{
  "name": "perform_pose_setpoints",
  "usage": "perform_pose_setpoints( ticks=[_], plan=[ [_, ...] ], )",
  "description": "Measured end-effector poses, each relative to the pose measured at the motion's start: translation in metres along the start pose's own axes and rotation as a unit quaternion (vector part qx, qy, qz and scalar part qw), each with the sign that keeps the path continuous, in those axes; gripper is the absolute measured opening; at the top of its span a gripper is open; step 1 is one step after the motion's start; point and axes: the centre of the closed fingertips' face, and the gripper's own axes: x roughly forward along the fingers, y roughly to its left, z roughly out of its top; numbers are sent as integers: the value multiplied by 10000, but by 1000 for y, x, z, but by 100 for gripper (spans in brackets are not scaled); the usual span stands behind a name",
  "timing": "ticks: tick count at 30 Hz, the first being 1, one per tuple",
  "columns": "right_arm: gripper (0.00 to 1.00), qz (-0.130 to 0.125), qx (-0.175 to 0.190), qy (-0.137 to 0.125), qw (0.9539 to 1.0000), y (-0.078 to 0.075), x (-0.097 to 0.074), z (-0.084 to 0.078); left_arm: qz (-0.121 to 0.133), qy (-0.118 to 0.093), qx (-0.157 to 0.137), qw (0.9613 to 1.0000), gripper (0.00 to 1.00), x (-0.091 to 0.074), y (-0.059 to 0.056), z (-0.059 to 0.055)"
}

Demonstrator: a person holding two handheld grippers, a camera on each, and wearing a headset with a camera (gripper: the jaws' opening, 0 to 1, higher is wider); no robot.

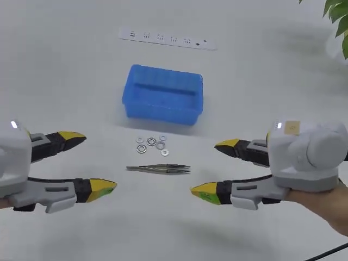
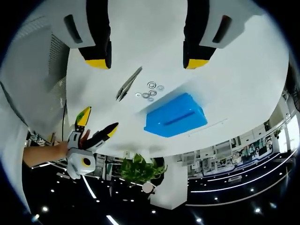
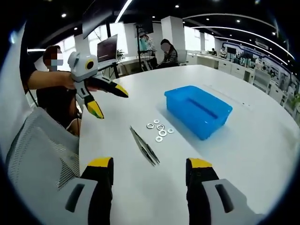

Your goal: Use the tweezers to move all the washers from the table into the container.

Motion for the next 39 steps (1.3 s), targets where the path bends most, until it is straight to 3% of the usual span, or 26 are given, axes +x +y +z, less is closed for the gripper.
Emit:
perform_pose_setpoints(
  ticks=[5, 10, 13, 16, 21, 25, 28, 31, 33, 37, 39],
  plan=[
    [57, 106, 52, 73, 9999, -3, 14, 2, -238, -115, -38, 9996, 62, 15, -6, 9],
    [50, 256, -81, 254, 9993, 0, 30, 0, -494, 193, 324, 9981, 55, 34, -14, 4],
    [44, 354, -202, 407, 9983, 3, 39, -1, -577, 198, 287, 9977, 55, 45, -16, 5],
    [41, 521, -289, 482, 9971, 9, 50, 0, -739, 331, 414, 9959, 52, 52, -22, 3],
    [37, 657, -551, 754, 9935, 16, 61, -5, -900, 459, 584, 9932, 45, 58, -26, 1],
    [30, 666, -712, 905, 9911, 17, 66, -9, -961, 532, 551, 9924, 40, 59, -29, -1],
    [29, 673, -841, 1078, 9883, 16, 67, -15, -939, 709, 682, 9907, 37, 61, -28, -8],
    [28, 696, -900, 1044, 9880, 15, 68, -12, -979, 893, 822, 9878, 39, 63, -30, -16],
    [27, 699, -957, 1035, 9875, 16, 67, -13, -1009, 822, 879, 9876, 38, 64, -31, -12],
    [25, 685, -1046, 1060, 9865, 14, 67, -13, -980, 873, 975, 9865, 34, 64, -29, -12],
    [24, 662, -1237, 1110, 9839, 12, 67, -13, -1054, 910, 1071, 9845, 33, 63, -29, -12]
  ],
)
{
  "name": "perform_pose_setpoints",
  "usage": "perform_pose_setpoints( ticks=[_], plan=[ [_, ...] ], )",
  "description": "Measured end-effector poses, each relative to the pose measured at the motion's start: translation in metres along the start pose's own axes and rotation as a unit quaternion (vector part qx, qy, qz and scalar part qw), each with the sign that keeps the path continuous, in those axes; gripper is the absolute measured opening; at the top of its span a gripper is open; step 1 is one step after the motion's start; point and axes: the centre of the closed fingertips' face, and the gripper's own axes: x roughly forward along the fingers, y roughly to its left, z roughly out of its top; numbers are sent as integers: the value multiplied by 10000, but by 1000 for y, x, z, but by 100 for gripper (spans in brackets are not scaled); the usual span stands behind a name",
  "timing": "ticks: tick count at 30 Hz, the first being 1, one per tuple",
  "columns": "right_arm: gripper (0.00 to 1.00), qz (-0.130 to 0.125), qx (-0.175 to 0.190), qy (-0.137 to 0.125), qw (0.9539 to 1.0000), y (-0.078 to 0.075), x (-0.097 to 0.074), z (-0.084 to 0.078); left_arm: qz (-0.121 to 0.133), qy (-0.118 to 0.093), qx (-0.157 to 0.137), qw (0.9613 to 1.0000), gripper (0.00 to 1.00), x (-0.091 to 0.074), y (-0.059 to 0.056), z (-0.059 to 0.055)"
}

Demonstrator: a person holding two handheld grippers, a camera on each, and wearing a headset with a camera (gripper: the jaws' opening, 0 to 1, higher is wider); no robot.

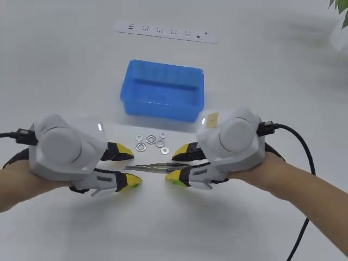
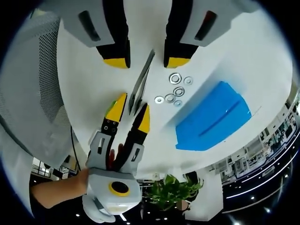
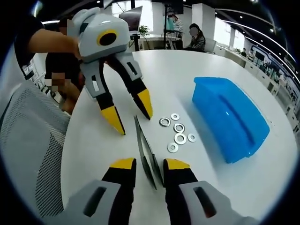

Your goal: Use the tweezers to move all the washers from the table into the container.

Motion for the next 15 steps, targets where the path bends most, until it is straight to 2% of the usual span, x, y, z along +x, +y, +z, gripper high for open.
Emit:
perform_pose_setpoints(
  ticks=[2, 6, 11, 15],
  plan=[
    [22, -93, -166, 33, 9998, -2, 1, 0, -114, 55, 96, 9999, 30, 0, -3, 0],
    [18, -72, -125, 11, 9999, -2, 2, 1, -200, 83, 232, 9995, 29, 1, -4, 0],
    [13, -12, -348, 86, 9994, 2, 3, 1, -214, 75, 208, 9995, 23, 4, -3, 2],
    [12, 70, -413, 117, 9991, 6, 4, 1, -270, 235, 287, 9989, 18, 7, -1, 2]
  ],
)
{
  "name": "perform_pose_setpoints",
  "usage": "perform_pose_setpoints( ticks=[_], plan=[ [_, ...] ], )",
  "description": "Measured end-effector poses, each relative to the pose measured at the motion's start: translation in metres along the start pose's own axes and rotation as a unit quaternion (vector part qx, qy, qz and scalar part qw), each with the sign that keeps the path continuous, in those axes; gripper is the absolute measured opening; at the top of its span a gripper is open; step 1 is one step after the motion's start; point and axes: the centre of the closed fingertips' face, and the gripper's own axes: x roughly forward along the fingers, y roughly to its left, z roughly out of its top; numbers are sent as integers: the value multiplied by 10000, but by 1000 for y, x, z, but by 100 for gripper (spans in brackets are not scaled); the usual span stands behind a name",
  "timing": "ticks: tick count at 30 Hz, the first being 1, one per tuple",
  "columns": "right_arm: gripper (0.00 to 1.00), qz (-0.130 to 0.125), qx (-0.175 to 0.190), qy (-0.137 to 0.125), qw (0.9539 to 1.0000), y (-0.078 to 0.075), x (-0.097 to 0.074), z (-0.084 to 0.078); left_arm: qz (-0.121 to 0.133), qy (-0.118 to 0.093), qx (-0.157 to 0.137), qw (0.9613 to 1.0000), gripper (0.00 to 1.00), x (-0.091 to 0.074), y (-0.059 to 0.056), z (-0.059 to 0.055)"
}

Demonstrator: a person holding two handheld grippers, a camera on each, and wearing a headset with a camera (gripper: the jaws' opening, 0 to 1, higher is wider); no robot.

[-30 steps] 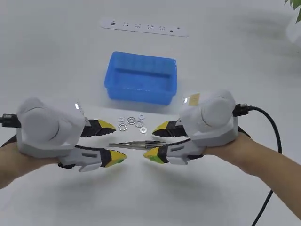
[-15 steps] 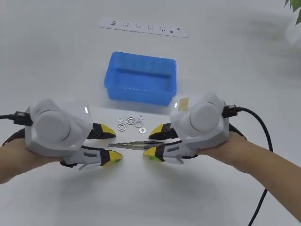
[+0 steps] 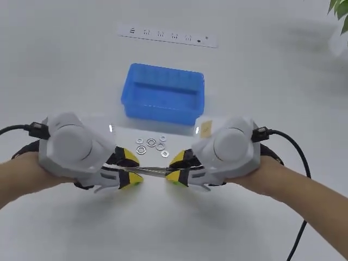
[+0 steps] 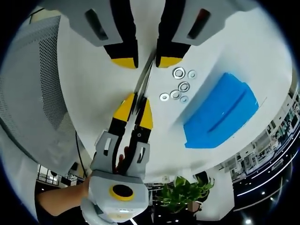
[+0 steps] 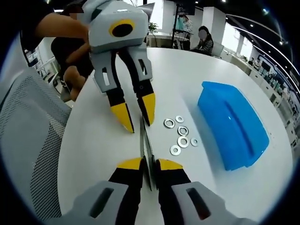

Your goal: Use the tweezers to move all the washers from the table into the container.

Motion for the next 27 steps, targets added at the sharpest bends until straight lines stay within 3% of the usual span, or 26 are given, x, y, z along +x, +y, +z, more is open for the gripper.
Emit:
perform_pose_setpoints(
  ticks=[4, 9, 12, 14, 19, 22, 27],
  plan=[
    [11, 92, -112, 60, 9999, 3, 1, 1, -40, 134, 110, 9998, 10, 4, 3, 1],
    [10, 106, -169, 144, 9997, 3, 1, 0, -209, 334, 508, 9979, 8, 3, -2, 0],
    [10, 97, -200, 138, 9997, 3, 2, 0, -184, 417, 1011, 9938, 6, 3, -7, 1],
    [10, 75, -202, 125, 9997, 3, 2, 0, -18, 471, 1206, 9916, 5, 2, -6, 1],
    [10, -16, -348, 169, 9992, 5, 3, 1, 55, 669, 1594, 9849, 5, 3, -7, 0],
    [10, -117, -611, 266, 9977, 5, 2, 1, 111, 646, 1404, 9879, 5, 0, -7, 4],
    [10, -219, -981, 382, 9942, 6, 2, 2, 96, 591, 1581, 9856, 5, -8, -11, 15]
  ],
)
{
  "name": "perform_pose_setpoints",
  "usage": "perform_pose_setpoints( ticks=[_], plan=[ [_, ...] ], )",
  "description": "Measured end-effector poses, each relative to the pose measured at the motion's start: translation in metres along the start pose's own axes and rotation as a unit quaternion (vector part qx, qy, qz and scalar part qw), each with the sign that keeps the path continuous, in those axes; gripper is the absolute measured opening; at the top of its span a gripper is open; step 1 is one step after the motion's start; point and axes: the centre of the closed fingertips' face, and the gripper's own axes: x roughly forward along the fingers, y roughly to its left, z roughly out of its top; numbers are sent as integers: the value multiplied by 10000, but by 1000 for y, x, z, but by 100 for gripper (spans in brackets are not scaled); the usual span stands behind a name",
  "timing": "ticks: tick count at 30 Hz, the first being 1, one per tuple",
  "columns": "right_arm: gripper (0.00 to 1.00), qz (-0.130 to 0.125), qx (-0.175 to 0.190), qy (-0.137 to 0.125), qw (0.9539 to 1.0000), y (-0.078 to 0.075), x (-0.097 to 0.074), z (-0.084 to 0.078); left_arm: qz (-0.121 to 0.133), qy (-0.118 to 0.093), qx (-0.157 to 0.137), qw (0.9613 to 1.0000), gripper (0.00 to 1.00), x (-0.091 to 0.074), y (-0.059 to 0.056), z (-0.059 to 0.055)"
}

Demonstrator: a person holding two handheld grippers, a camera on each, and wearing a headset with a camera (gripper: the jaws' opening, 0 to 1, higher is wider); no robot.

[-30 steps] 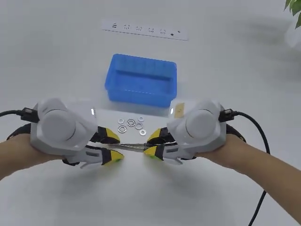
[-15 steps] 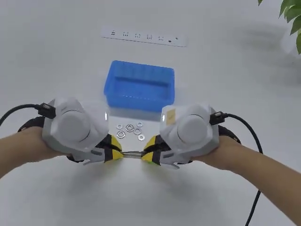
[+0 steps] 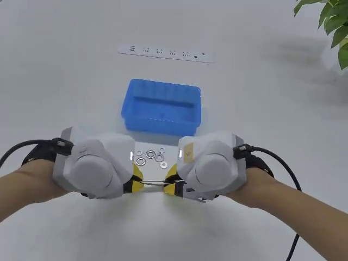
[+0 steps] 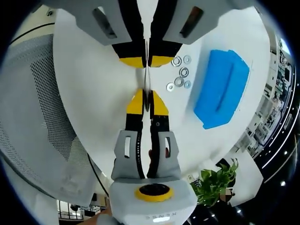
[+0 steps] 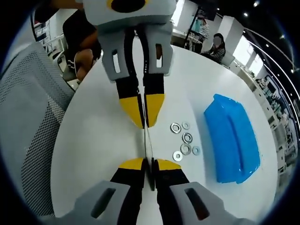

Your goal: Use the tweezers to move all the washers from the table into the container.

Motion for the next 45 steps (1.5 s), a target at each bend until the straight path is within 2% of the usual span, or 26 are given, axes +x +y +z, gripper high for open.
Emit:
perform_pose_setpoints(
  ticks=[2, 4, 9, 11, 13, 14, 17, 24, 28, 29, 31, 32, 33, 38, 42, 45],
  plan=[
    [10, -58, -10, -33, 10000, 0, 0, 0, 35, -52, 57, 10000, 5, -4, 0, 6],
    [10, -116, 0, -111, 9999, -1, -1, 0, 58, -48, 432, 9990, 5, -8, 1, 15],
    [9, -233, -155, -400, 9988, -2, -7, 2, 70, -199, 574, 9981, 5, -17, 3, 35],
    [8, -229, 11, -623, 9978, -2, -10, 5, 62, -240, 614, 9978, 5, -18, 3, 39],
    [8, -176, 380, -937, 9947, -1, -13, 10, 84, -261, 789, 9965, 5, -22, 4, 46],
    [8, -161, 363, -1099, 9932, 0, -15, 13, 35, -277, 815, 9963, 5, -25, 2, 49],
    [8, -163, 333, -1191, 9922, 3, -15, 15, -8, -309, 909, 9954, 5, -28, 0, 53],
    [8, -214, 354, -1499, 9878, 7, -16, 25, -130, -546, 750, 9956, 5, -33, -5, 63],
    [8, -170, 402, -1629, 9857, 10, -20, 26, -194, -868, 553, 9945, 5, -33, -7, 74],
    [8, -161, 427, -1655, 9851, 10, -20, 27, -204, -1070, 448, 9930, 5, -33, -8, 80],
    [8, -158, 407, -1660, 9852, 12, -20, 25, -229, -1218, 253, 9920, 5, -30, -7, 83],
    [8, -180, 430, -1685, 9846, 11, -22, 24, -201, -1316, 270, 9907, 5, -30, -6, 86],
    [8, -178, 492, -1709, 9839, 10, -23, 23, -216, -1372, 139, 9902, 5, -29, -6, 88],
    [8, -165, 521, -1754, 9830, 10, -26, 20, -276, -1649, -42, 9859, 5, -25, -4, 98],
    [8, -146, 514, -1777, 9826, 9, -27, 19, -283, -1975, -398, 9791, 5, -22, -3, 104],
    [7, -170, 531, -1798, 9821, 9, -28, 19, -218, -2050, -495, 9773, 6, -22, -2, 105]
  ],
)
